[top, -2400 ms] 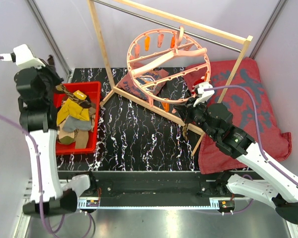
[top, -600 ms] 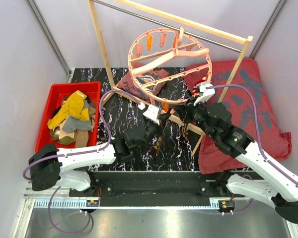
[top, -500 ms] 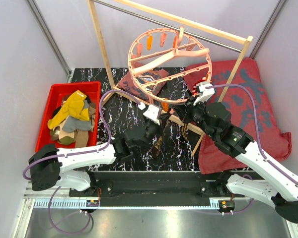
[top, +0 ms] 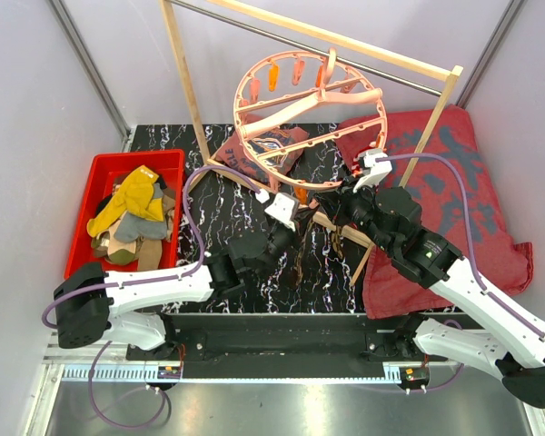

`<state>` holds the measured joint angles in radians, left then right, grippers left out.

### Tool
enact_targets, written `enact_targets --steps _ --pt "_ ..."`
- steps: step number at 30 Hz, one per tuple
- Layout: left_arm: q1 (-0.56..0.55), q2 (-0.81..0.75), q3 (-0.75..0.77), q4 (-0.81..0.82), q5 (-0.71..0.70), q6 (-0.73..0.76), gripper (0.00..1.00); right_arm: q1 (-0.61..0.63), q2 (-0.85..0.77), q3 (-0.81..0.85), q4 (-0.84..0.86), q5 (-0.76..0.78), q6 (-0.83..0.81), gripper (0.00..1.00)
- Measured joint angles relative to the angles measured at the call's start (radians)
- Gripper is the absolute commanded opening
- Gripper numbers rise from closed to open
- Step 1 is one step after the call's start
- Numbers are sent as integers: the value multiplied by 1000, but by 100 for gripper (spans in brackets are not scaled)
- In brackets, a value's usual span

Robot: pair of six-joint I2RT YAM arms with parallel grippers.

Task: Clip the socks to the hanger
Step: Clamp the sock onto the hanger.

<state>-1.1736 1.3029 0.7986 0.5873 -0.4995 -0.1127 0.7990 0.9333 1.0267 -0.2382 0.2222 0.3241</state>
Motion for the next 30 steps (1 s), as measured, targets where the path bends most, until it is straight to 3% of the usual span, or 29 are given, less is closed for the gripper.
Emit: enact_targets --steps 30 --pt "-46 18 22 37 -82 38 0 0 8 7 3 30 122 0"
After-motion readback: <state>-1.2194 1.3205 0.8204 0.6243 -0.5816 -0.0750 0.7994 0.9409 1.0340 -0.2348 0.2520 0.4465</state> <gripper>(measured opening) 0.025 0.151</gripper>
